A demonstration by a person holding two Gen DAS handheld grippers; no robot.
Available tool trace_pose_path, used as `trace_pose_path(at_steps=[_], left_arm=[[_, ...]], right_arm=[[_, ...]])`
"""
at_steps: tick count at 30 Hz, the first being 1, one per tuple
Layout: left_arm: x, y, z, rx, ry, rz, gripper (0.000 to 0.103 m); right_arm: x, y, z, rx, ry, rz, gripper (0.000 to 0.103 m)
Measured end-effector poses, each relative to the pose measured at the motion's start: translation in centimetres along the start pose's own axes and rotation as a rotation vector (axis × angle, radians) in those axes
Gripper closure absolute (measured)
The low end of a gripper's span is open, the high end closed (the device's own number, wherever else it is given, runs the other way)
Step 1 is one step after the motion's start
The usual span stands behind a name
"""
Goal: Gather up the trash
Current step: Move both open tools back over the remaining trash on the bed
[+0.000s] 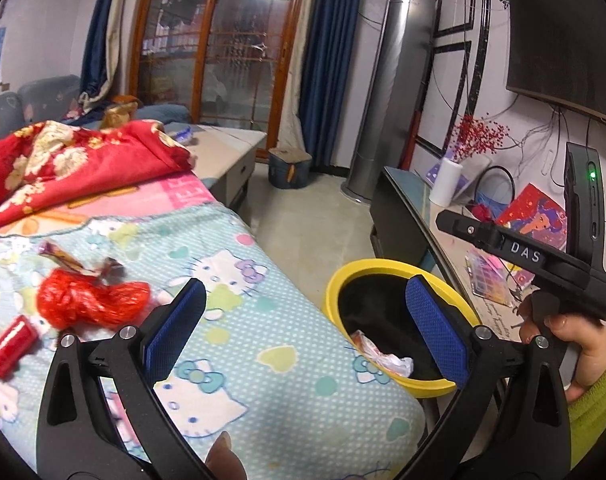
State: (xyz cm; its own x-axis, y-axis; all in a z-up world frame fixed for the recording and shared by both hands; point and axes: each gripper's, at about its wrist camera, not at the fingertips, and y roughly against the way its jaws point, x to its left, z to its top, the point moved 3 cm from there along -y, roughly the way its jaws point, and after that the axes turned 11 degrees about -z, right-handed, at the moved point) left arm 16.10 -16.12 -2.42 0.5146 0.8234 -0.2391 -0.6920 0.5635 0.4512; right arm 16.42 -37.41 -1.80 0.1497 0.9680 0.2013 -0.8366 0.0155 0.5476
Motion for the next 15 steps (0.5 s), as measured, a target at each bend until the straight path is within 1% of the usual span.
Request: trace_pose_path(at_steps=[7,15], left_arm=[[1.5,2.2,0.5,-0.046,-0.003,0.048,0.011],[3.4,4.1,0.5,-0.079,0.017,0.087,0.011]], right_arm=[[3.1,0.5,-0.2,-0.001,0.053,0.052,0.039],[6.8,1.2,-0.8,0.002,0.114,0.108,0.039]])
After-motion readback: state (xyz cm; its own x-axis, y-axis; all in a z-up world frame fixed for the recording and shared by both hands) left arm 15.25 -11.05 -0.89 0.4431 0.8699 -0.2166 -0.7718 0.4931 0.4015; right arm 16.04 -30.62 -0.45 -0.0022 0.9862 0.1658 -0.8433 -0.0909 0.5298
